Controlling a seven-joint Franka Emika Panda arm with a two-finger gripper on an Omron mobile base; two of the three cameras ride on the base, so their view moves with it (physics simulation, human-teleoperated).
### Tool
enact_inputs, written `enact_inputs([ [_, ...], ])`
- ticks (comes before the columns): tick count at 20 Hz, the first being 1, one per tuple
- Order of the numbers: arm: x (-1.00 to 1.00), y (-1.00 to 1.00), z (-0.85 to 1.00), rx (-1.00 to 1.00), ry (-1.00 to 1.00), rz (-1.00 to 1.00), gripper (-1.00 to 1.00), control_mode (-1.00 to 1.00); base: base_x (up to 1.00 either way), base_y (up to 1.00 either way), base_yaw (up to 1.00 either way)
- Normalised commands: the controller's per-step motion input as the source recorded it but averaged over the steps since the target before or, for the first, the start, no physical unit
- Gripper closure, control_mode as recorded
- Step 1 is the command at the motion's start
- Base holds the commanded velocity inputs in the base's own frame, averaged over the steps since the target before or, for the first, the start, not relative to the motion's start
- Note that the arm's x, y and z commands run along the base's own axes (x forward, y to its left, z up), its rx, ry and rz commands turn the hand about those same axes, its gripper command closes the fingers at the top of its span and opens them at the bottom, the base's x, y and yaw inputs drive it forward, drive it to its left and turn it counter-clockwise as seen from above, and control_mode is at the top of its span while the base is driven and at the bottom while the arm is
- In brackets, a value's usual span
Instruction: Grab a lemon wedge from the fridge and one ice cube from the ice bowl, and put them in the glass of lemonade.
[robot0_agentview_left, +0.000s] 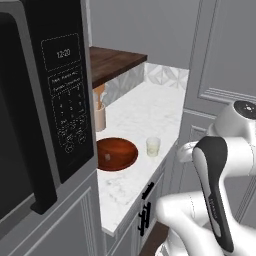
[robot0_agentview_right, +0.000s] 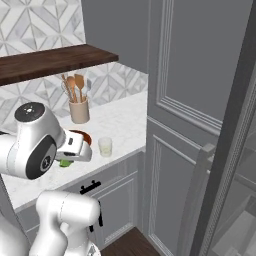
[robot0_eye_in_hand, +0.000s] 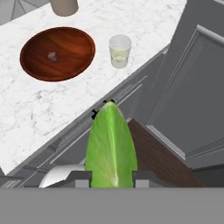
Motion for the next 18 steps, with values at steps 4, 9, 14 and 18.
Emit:
enact_inputs([
  [4,0.0,0.0,0.0,0.0,0.0,0.0,1.0,1.0,0.0,0.0,0.0],
  [9,0.36,0.13,0.0,-0.02,0.0,0.0,1.0,-1.0,0.0,0.0,0.0],
  [14,0.99,0.35,-0.06,-0.03,0.0,-0.04,1.0,-1.0,0.0,0.0,0.0],
  [18,0.89,0.02,-0.17,0.0,0.0,0.0,1.0,-1.0,0.0,0.0,0.0],
])
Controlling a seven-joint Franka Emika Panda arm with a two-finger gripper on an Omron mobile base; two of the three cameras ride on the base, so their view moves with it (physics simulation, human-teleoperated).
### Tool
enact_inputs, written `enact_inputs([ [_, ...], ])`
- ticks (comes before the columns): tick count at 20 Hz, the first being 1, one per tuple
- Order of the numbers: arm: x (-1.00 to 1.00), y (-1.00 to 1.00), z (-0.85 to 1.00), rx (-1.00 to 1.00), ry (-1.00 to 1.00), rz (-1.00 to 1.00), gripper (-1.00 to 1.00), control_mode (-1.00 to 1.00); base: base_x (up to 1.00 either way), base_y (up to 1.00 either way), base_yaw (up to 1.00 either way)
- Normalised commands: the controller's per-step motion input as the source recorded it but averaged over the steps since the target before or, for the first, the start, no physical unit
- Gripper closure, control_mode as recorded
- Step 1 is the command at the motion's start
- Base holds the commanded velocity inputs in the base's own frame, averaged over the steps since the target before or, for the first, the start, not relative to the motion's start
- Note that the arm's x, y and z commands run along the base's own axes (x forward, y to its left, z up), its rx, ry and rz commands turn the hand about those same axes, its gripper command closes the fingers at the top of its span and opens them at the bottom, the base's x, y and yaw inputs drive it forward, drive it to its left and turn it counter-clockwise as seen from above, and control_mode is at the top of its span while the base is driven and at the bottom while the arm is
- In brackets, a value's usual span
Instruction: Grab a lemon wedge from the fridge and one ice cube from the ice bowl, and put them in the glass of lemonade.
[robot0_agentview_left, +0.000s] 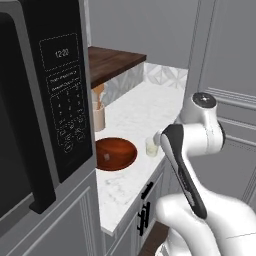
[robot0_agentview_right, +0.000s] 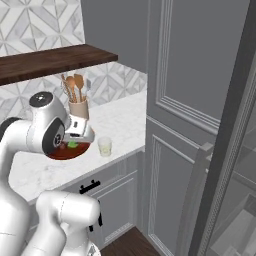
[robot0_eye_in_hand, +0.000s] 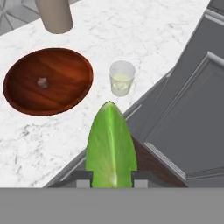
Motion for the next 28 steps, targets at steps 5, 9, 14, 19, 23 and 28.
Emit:
enact_inputs([
  [5,0.9,-0.23,-0.3,0.0,0.07,0.0,1.0,-1.0,0.0,0.0,0.0],
  [9,0.63,-0.06,-0.08,-0.01,0.04,0.0,1.0,-1.0,0.0,0.0,0.0],
  [14,0.62,-0.03,-0.13,0.0,0.02,0.0,1.0,-1.0,0.0,0.0,0.0],
  [19,0.57,0.0,-0.05,0.0,0.0,0.0,1.0,-1.0,0.0,0.0,0.0],
  [23,0.54,0.0,-0.03,0.0,0.0,0.0,1.0,-1.0,0.0,0.0,0.0],
  [28,0.33,0.0,0.0,0.0,0.0,0.0,1.0,-1.0,0.0,0.0,0.0],
])
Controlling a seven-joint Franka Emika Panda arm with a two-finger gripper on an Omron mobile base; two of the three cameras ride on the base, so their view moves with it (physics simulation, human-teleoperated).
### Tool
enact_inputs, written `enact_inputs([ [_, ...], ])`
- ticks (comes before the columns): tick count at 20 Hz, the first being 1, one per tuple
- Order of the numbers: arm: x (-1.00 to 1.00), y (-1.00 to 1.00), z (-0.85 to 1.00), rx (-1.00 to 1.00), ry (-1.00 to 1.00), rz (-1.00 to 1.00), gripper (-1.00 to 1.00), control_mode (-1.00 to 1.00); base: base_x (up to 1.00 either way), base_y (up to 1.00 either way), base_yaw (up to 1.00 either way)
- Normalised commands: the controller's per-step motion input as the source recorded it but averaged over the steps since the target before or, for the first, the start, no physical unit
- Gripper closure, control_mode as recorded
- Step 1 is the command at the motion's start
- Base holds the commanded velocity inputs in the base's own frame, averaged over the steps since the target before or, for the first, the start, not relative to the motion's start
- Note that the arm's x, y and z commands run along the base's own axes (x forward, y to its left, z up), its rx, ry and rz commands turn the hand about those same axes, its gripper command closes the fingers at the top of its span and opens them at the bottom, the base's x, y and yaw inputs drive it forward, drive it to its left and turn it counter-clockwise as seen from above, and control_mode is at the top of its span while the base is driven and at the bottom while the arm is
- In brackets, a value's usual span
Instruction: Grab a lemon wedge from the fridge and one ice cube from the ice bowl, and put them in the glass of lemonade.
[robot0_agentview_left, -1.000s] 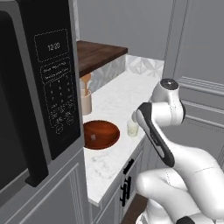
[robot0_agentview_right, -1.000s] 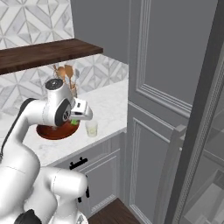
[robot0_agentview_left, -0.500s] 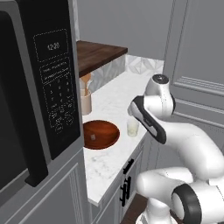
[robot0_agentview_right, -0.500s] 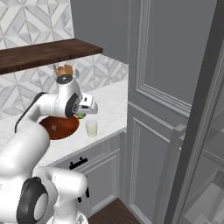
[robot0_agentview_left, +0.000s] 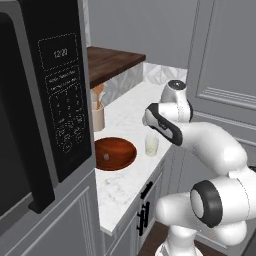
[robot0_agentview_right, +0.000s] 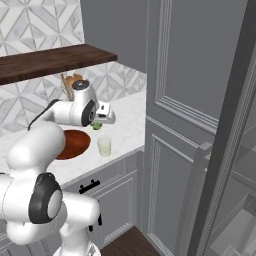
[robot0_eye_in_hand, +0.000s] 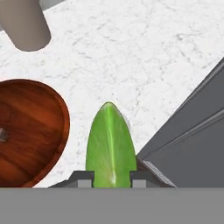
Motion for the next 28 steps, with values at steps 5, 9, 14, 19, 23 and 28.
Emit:
enact_inputs([
  [5,0.08,0.0,-0.33,0.0,0.1,0.0,1.0,-1.0,0.0,0.0,0.0],
  [9,0.0,0.0,-0.74,0.0,0.14,-0.03,1.0,-1.0,0.0,0.0,0.0],
  [14,0.07,0.0,-0.01,0.0,0.0,0.0,1.0,-1.0,0.0,0.0,0.0],
  [19,0.49,0.0,0.02,0.0,0.11,-0.01,1.0,-1.0,0.0,0.0,0.0],
  [23,0.34,0.0,0.0,0.0,0.04,0.0,1.0,-1.0,0.0,0.0,0.0],
  [28,0.23,0.0,0.0,0.0,0.0,0.0,1.0,-1.0,0.0,0.0,0.0],
])
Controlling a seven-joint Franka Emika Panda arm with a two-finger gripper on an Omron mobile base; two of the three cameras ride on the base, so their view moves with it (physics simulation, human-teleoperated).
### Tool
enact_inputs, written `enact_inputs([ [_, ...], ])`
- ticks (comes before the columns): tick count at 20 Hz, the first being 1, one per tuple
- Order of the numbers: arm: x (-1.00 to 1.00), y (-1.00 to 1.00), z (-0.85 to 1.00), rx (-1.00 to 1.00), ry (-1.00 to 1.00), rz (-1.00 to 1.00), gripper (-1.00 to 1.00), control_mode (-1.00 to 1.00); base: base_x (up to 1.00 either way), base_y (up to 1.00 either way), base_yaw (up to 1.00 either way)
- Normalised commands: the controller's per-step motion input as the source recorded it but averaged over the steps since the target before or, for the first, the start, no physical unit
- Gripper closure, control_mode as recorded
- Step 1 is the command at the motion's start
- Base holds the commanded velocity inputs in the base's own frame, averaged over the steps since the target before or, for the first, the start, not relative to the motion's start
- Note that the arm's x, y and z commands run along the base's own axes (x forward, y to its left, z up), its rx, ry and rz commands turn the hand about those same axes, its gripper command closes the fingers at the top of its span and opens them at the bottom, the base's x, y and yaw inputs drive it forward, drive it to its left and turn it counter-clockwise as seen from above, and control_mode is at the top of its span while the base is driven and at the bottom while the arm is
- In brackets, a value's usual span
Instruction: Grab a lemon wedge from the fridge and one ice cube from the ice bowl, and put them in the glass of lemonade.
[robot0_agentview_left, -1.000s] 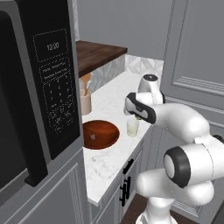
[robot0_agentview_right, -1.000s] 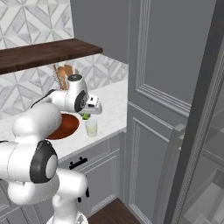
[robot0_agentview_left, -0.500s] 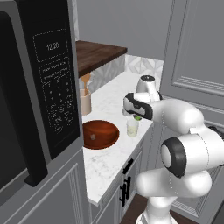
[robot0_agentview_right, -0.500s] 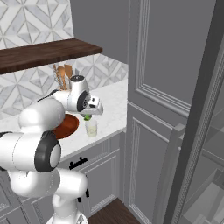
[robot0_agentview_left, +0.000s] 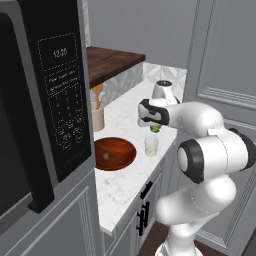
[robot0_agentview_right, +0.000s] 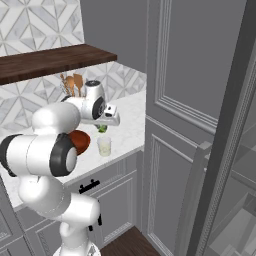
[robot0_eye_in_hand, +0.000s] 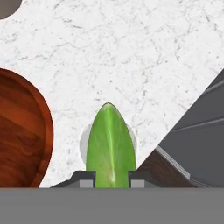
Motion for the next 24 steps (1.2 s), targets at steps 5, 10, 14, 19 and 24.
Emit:
enact_inputs([
  [5,0.08,0.0,-0.16,0.0,0.0,0.0,1.0,-1.0,0.0,0.0,0.0],
  [10,0.0,0.0,-0.25,0.0,0.0,0.0,1.0,-1.0,0.0,0.0,0.0],
  [14,0.12,0.0,-0.05,0.0,0.0,-0.01,1.0,-1.0,0.0,0.0,0.0],
  [19,0.05,0.0,-0.02,0.0,0.0,-0.01,1.0,-1.0,0.0,0.0,0.0],
  [24,0.0,0.0,-0.01,0.0,-0.01,0.0,1.0,-1.0,0.0,0.0,0.0],
])
